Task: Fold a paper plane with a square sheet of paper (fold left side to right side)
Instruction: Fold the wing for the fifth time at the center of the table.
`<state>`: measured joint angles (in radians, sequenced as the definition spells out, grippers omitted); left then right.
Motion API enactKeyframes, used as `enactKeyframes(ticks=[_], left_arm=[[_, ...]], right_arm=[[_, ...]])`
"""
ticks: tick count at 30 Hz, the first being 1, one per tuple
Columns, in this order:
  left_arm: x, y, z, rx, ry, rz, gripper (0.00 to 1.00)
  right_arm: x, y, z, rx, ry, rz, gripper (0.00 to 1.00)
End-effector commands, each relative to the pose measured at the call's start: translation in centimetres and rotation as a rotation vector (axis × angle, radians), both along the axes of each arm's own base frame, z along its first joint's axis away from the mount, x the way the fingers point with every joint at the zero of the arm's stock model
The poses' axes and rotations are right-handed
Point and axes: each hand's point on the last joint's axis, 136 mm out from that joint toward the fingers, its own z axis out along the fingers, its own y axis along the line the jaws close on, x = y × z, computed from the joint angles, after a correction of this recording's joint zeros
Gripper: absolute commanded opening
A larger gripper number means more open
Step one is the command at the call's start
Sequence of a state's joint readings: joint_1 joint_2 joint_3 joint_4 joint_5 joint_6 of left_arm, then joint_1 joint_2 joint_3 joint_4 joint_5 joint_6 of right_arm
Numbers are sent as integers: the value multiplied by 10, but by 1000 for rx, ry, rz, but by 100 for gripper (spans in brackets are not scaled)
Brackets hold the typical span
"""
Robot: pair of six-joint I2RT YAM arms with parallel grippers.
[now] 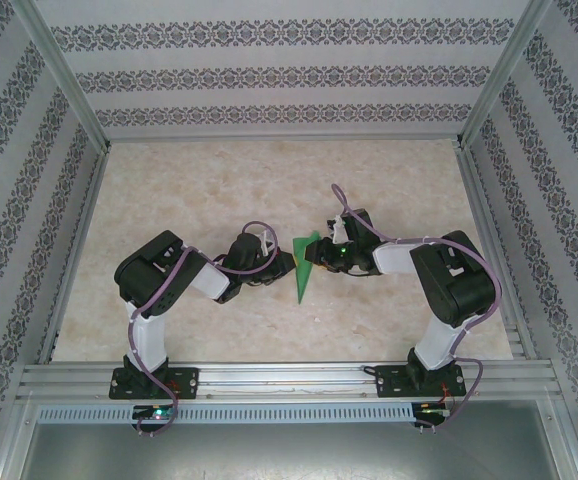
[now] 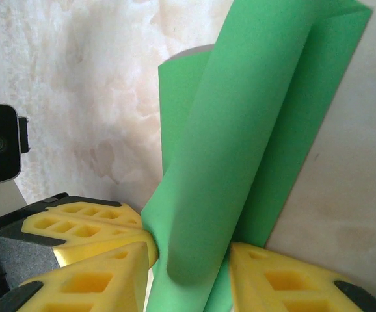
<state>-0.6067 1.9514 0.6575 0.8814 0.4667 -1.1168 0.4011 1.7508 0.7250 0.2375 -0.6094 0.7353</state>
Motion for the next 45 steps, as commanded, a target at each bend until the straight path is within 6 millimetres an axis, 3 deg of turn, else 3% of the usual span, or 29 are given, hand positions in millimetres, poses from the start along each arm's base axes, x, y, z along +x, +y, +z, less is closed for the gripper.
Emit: enactKeyframes(ticks=[1,23,36,45], left_arm=[[-10,18,-43,139,65,11,1],[-8,16,-43,148,61,-3,1],[-8,15,-44,145,61,-8,1],[-8,16,-45,149,65,-2,1]], right_arm=[[3,-5,1,-9,-18,-20,38],[1,-9,4,-20,-20,-26,32],[1,-17,14,-18,-38,-40,33],[8,-7,23,-3,-53,0,15]])
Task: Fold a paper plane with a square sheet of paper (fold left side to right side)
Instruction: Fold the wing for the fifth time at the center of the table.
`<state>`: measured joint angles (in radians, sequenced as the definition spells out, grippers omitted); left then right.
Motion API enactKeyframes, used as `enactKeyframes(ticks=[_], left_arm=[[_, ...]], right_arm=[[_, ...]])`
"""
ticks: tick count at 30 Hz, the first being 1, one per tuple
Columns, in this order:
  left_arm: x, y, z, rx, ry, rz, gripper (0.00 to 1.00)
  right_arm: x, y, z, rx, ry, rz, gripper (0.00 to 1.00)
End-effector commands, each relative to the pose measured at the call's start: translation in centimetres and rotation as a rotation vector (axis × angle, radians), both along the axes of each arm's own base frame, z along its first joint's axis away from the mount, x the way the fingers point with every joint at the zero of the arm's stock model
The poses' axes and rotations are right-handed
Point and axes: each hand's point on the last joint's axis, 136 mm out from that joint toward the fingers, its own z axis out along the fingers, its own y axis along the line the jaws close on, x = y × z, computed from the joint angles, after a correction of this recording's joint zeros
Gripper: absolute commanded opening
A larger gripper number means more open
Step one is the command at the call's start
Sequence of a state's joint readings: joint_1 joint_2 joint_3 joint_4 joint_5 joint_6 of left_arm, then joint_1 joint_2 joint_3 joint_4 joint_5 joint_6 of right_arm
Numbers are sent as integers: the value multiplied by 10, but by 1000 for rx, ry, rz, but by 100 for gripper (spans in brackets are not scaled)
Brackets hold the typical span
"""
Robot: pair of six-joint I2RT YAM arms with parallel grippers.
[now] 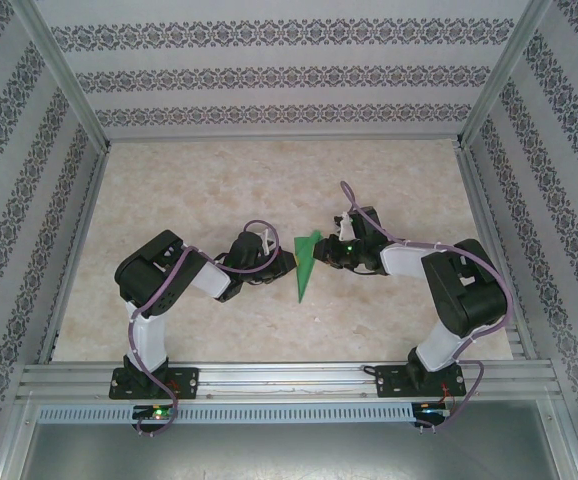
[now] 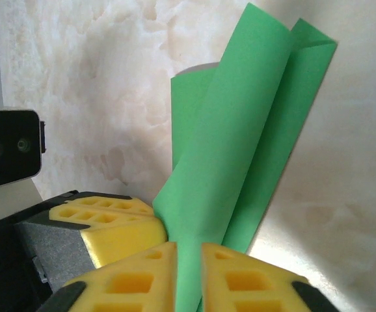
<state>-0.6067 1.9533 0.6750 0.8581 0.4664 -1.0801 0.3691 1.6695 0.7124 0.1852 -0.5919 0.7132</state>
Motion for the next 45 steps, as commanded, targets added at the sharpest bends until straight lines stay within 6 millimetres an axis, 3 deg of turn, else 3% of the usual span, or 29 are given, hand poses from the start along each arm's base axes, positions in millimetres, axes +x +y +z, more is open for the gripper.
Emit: enactKeyframes(ticks=[1,9,39,45], left_arm=[[-11,18,-45,128,87,18,1],[-11,18,-47,132,91,19,1],[-12,25,-63,150,141,48,0],[-12,25,-62,144,138,50,0]], right_arm=[[6,9,6,6,-17,30,13],[12,17,-2,-11,0,53,8],[7,7,-31,-92,58,49,7],[8,9,-25,-79,41,54,7]])
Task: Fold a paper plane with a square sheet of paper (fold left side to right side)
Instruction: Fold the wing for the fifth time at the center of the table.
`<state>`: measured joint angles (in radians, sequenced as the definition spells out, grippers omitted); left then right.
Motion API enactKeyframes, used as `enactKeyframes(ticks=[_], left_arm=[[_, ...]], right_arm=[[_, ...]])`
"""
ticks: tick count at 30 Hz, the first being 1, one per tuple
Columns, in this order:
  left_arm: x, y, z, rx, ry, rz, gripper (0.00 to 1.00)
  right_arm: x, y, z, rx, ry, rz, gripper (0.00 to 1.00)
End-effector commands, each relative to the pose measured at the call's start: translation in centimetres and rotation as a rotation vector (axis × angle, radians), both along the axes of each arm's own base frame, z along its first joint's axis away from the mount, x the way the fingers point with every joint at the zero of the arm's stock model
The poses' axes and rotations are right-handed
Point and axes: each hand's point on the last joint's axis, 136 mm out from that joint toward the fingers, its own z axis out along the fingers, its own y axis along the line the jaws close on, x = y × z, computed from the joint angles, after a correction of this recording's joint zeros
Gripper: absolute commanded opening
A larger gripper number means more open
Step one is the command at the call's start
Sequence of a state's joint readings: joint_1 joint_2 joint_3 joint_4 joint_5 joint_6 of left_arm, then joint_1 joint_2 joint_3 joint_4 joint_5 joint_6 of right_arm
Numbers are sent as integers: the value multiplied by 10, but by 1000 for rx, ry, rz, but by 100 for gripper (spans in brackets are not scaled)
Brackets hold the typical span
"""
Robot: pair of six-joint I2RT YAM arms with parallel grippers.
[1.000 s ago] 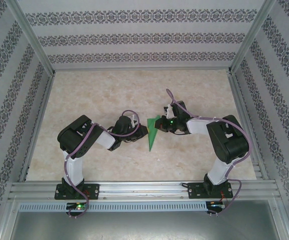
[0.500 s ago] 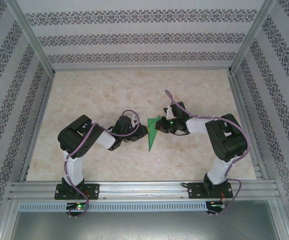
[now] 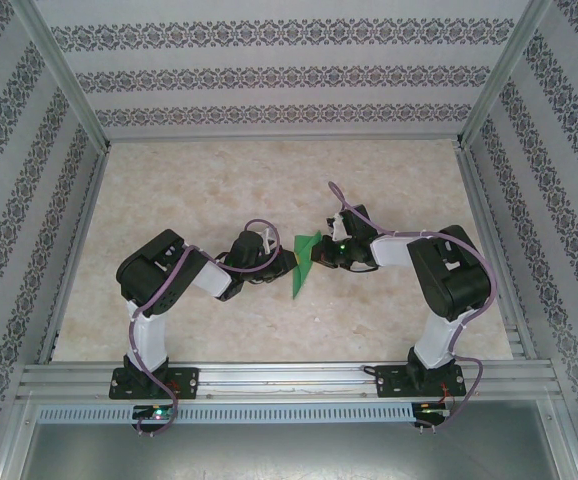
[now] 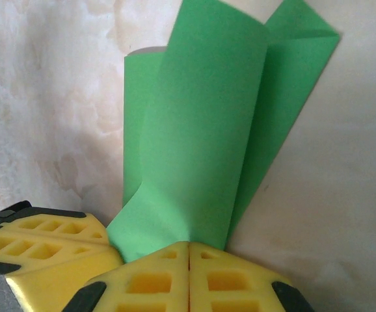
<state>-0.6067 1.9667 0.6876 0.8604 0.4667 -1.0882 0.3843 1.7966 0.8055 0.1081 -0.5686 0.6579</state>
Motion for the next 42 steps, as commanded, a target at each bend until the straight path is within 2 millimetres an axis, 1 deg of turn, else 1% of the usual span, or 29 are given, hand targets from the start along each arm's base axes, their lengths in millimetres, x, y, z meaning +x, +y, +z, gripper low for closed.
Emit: enactKeyframes(ticks=[1,5,9,13,16,20,32,38,42], left_arm=[[-15,27,-60,147,130,45,0],[-13,23,-52,132,106,31,0],[-10,20,-39,116,76,19,0],[-7,16,-21,100,38,4,0],[-4,14,-7,95,12,-5,0],[-2,14,5,106,-13,-11,0],[3,10,20,90,-45,-14,0],[5,9,27,90,-59,-16,0],[6,8,28,90,-59,-19,0]], right_arm=[[2,4,6,0,-25,18,8],[5,1,22,32,-62,12,16],[9,-10,34,43,-97,-14,25],[11,-22,39,49,-110,-36,32],[12,-24,38,64,-102,-37,36],[12,-19,38,93,-96,-26,38],[18,-2,36,118,-97,3,47],[24,3,36,117,-103,8,50],[28,6,34,114,-103,11,51]])
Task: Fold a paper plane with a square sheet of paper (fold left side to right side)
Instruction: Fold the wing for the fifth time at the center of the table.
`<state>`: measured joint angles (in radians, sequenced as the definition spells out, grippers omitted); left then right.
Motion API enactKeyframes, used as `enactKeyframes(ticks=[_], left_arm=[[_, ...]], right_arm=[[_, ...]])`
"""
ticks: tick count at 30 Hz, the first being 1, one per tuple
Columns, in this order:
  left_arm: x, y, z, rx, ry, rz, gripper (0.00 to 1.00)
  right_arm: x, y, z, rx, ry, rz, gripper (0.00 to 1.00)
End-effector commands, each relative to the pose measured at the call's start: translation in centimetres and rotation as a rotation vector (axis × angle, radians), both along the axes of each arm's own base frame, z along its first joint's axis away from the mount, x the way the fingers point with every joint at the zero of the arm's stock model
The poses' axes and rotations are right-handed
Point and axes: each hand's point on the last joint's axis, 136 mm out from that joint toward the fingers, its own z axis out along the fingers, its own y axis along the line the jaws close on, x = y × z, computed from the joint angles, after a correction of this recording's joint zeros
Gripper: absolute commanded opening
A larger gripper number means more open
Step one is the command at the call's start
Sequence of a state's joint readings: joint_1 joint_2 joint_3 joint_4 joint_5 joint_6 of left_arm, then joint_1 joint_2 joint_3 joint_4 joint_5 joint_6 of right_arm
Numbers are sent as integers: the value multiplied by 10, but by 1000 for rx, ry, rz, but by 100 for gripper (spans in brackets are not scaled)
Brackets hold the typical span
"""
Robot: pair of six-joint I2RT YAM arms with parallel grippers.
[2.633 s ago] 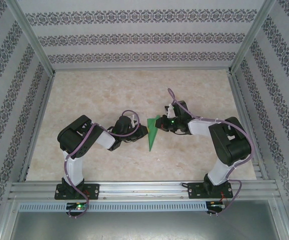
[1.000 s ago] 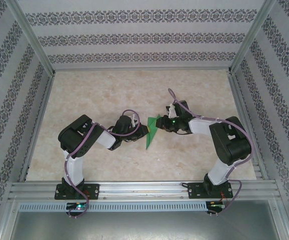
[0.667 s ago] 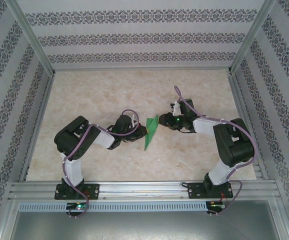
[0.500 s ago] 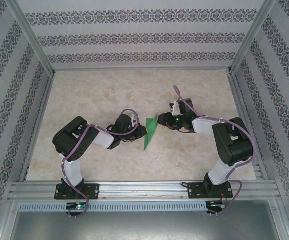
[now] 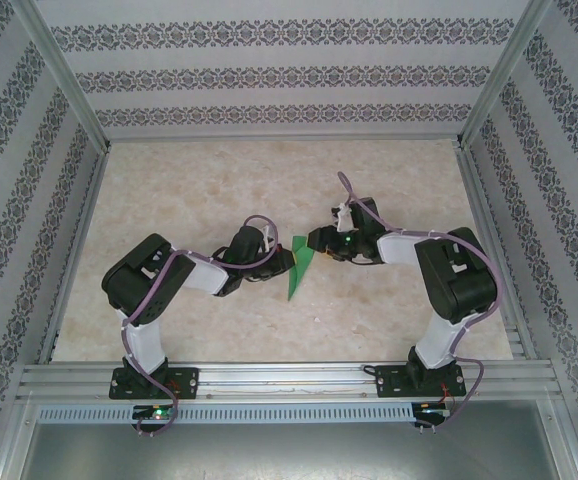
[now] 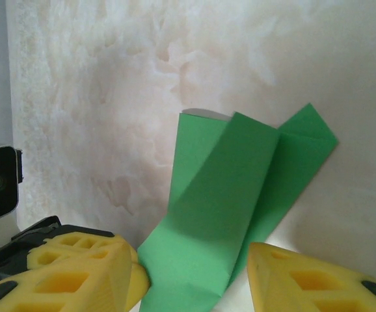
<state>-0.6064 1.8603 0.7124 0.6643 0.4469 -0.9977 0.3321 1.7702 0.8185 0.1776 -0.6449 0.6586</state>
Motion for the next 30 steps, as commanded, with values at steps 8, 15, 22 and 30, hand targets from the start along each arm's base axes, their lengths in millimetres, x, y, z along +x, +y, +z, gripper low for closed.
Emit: enactKeyframes(ticks=[8,15,22,30], left_arm=[[10,2,14,-1,-41,9,0],[11,1,15,-3,-43,7,0],[11,2,15,-5,-41,8,0],[11,7,12,6,-35,17,0]], right_arm=[[11,10,-4,-1,-5,8,52],[12,13,-7,-12,0,18,52],[11,14,-15,-40,19,23,53],[6,7,-35,-149,70,29,53]])
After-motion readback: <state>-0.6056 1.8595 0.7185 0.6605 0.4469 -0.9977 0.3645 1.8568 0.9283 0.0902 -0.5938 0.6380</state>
